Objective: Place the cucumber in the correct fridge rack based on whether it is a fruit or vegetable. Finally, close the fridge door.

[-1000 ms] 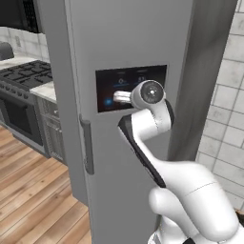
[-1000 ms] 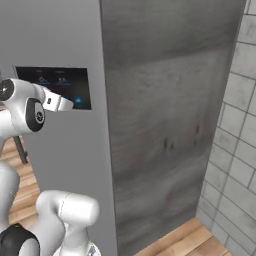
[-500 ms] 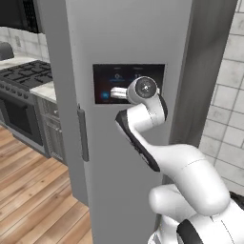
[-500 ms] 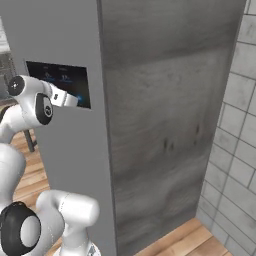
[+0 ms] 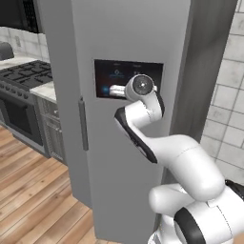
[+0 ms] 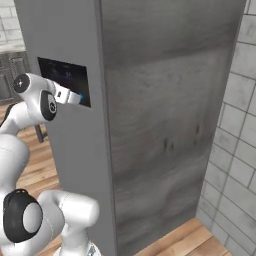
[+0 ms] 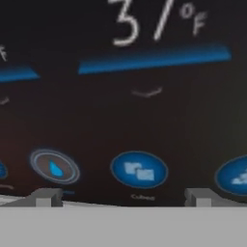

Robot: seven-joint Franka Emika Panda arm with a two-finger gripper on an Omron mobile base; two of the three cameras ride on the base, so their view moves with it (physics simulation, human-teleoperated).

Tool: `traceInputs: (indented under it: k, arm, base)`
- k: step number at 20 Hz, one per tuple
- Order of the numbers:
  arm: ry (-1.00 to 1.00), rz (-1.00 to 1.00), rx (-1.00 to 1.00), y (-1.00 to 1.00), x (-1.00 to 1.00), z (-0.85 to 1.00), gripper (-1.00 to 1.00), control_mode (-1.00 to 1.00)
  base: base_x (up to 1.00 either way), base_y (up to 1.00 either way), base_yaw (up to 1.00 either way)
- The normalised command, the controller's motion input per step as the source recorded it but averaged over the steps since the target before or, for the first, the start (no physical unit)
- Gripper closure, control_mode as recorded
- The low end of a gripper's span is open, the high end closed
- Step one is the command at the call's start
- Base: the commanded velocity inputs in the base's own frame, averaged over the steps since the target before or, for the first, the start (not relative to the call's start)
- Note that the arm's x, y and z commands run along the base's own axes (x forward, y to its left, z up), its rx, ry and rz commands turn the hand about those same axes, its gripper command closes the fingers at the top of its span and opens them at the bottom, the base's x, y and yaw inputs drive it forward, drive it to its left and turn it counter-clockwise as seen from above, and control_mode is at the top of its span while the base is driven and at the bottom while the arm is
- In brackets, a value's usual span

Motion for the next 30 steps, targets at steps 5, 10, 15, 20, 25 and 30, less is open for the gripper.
traceInputs:
  k: [5, 10, 15, 20, 25, 30]
  arm:
    - [0.00, 0.00, 0.00, -0.04, 0.18, -0.15, -1.00, -1.00]
    - [0.00, 0.00, 0.00, -0.12, 0.11, -0.17, -1.00, -1.00]
    - [0.00, 0.00, 0.00, -0.14, 0.15, -0.19, -1.00, -1.00]
    - [0.00, -0.01, 0.00, -0.18, 0.16, -0.21, -1.00, -1.00]
    - [0.00, -0.03, 0.00, -0.24, 0.14, -0.25, -1.00, -1.00]
    - [0.00, -0.03, 0.00, -0.30, 0.14, -0.27, -1.00, -1.00]
  base:
    - [0.00, 0.00, 0.00]
    - [0.00, 0.00, 0.00]
    - [0.00, 0.00, 0.00]
    - [0.00, 0.00, 0.00]
    - [0.00, 0.00, 0.00]
    - [0.00, 0.00, 0.00]
